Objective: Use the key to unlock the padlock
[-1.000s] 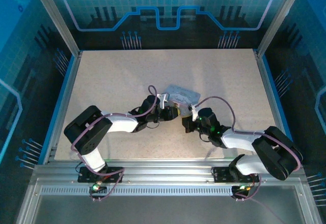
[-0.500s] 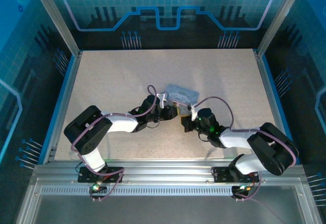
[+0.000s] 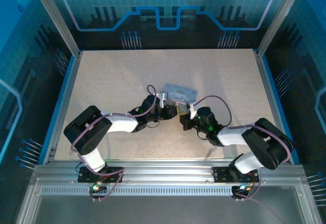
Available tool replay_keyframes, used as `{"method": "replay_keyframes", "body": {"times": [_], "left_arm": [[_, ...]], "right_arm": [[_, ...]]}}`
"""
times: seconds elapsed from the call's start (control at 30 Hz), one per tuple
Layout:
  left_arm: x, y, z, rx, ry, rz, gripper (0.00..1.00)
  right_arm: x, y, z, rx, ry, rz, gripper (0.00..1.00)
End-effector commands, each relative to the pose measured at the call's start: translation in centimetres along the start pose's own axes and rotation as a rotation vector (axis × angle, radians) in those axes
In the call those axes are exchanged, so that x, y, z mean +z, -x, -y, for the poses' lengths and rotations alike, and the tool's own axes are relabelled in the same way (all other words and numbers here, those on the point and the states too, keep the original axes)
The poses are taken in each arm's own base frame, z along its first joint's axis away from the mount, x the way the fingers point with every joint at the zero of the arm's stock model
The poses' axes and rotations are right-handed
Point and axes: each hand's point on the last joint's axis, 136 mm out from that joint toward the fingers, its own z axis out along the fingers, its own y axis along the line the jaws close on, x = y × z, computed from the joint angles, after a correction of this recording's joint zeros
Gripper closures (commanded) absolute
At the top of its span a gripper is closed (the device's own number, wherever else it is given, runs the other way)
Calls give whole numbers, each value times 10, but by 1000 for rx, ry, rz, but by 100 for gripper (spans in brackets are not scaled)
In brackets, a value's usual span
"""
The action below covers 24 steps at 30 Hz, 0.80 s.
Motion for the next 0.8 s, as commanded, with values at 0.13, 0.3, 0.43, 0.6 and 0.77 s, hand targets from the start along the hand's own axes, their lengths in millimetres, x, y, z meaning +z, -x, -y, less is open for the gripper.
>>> {"method": "replay_keyframes", "body": {"times": [0.13,0.3,0.43,0.6,0.77], "left_arm": [[-3,0,46,51,-133,-19,75],[5,-4,39,16,-137,-34,75],[11,-9,34,-8,-139,-53,75],[16,-13,27,-5,-115,-71,75],[22,-23,20,-33,-110,-103,71]], "right_arm": [[-1,72,-26,-32,129,212,100],[-3,62,-20,-14,101,182,100],[-6,37,-8,40,64,124,100],[-3,13,1,113,26,34,100],[2,-5,4,179,4,-21,100]]}}
